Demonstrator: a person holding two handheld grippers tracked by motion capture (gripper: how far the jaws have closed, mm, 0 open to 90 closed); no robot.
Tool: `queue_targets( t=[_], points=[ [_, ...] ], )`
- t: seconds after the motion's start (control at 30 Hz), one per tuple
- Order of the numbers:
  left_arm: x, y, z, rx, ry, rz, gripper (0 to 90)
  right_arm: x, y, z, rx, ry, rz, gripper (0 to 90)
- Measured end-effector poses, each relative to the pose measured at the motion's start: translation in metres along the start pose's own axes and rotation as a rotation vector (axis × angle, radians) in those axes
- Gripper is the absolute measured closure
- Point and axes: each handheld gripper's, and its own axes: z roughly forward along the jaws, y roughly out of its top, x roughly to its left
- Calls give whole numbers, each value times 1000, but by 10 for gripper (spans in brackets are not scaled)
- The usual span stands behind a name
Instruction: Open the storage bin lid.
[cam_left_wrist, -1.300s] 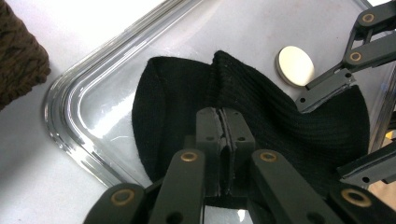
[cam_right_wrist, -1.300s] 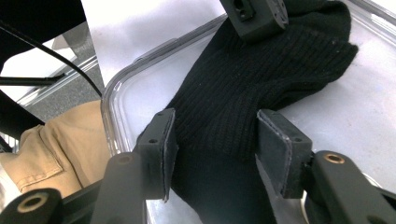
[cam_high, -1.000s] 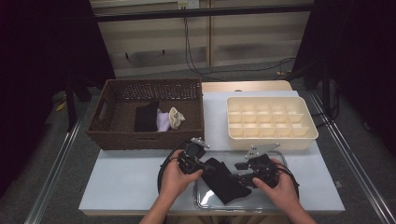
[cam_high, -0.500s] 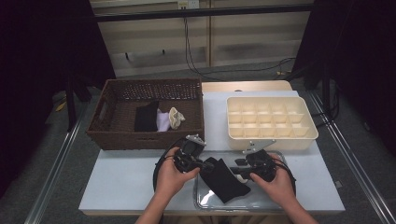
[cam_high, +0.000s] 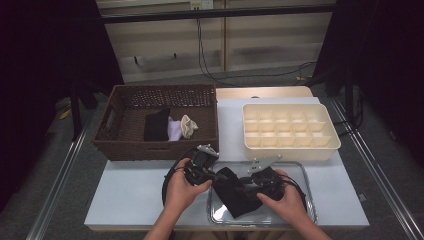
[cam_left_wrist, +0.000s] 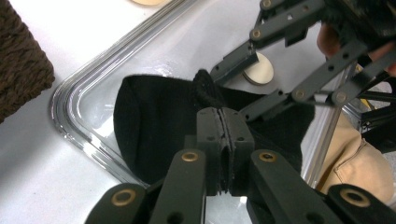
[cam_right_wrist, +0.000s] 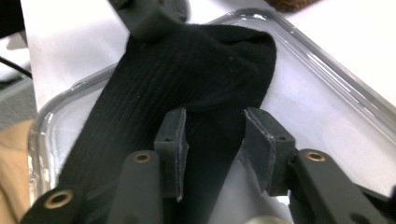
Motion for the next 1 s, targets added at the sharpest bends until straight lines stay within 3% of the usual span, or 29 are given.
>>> queue_targets(
  t=[0.1, 0.13, 0.17, 0.27, 0.4, 0.6, 0.7, 0.8, 1.0],
  points=[
    [0, -1, 1, -16, -8, -19, 871, 2, 1, 1, 3, -3, -17, 678],
    [0, -1, 1, -14, -7, -14, 871, 3, 1, 0, 11, -24, -32, 768],
    [0, -1, 1, -13, -6, -14, 871, 3, 1, 0, 11, -24, -32, 768],
    [-1, -1, 1, -22, 0, -25, 871, 4, -1, -1, -3, -24, -14, 879],
    [0, -1, -1, 2, 10, 3, 871, 0, -4, -4, -13, -61, 17, 888],
    [5, -6, 0, 10, 19, -1, 872, -17, -13, -15, -37, -120, 92, 886],
    [7, -8, 0, 19, 26, -1, 872, -22, -16, -19, -41, -130, 108, 884],
    [8, -11, 2, 11, 24, -27, 872, -26, -21, -24, -49, -137, 126, 880],
    [10, -14, 3, 15, 20, -17, 871, -25, -29, -32, -38, -143, 139, 862]
  ],
)
